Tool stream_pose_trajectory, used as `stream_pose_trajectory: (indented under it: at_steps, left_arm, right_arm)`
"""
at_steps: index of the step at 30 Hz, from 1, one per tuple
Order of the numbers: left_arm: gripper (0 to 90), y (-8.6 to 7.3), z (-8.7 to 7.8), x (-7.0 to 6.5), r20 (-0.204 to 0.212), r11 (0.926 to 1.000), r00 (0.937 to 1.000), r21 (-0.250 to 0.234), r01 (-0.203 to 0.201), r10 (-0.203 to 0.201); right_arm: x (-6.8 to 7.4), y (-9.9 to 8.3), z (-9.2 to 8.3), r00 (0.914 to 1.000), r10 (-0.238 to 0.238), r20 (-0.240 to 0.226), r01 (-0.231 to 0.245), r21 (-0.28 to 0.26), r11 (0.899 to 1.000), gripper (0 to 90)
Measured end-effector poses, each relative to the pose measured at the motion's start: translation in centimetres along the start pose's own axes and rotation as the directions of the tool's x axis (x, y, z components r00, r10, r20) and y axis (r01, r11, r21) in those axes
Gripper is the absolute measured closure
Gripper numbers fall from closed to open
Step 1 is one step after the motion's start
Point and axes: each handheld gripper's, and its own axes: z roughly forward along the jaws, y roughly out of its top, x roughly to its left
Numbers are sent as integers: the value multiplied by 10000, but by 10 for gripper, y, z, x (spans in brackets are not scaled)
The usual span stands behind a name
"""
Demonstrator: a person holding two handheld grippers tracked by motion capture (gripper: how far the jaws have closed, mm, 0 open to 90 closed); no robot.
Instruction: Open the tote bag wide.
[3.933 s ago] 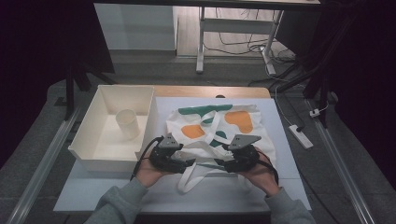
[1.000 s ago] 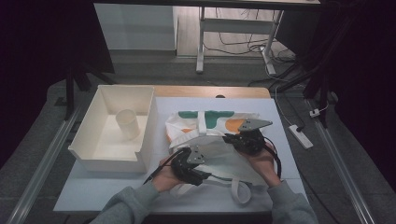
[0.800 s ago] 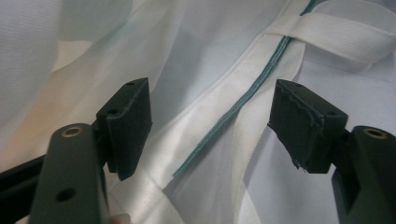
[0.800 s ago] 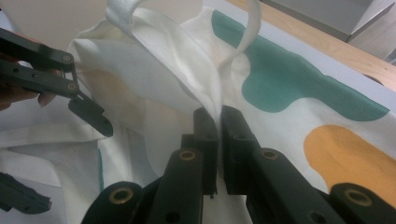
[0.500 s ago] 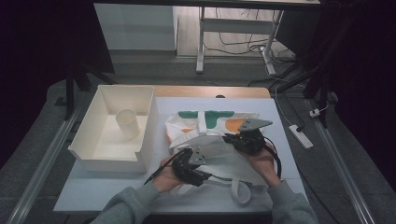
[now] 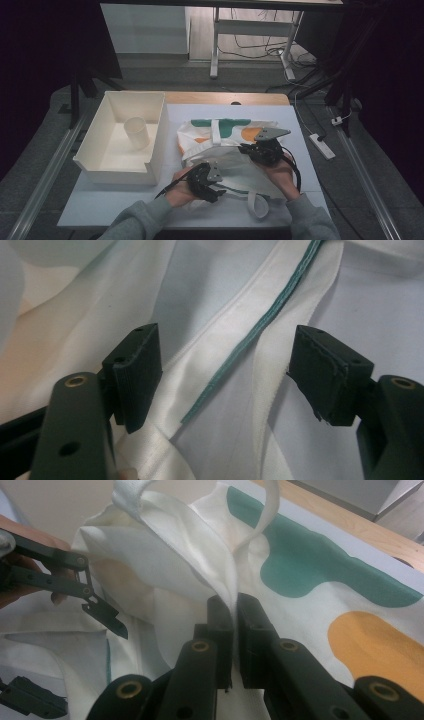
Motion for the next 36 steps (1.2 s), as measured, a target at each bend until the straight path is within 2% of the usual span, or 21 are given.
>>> stream_pose_trajectory:
  at_steps: [12,14,18,20,22,24,29,36]
  left_arm:
    - [324,0,5,-3,-169,9998,9998,181,-131,134]
    - [342,1,6,-4,-204,9990,9993,308,-311,317]
    - [381,1,15,-6,107,9974,9992,599,-401,395]
    - [398,1,15,-4,221,9982,9994,541,-265,253]
    - [481,0,16,-1,165,9986,9998,513,-159,151]
    - [508,0,17,3,382,9988,9993,481,41,-59]
    - [614,-1,19,6,409,9991,9991,405,132,-148]
    - [796,0,19,4,-187,9992,9998,397,-80,88]
  right_arm:
    - [-1,-2,3,10000,49,12,-49,56,10000,856]
    - [-1,-2,3,10000,45,6,-45,52,10000,856]
    - [0,-2,4,10000,-15,-9,16,92,10000,856]
    - [1,-3,4,10000,-65,-3,65,132,9999,856]
    - [1,-3,5,10000,-82,4,82,145,9999,856]
    - [1,-3,5,10000,-50,-9,50,141,9999,856]
    - [3,-4,7,10000,-97,-24,97,199,9998,856]
    - [5,-4,9,9998,-170,56,169,205,9996,856]
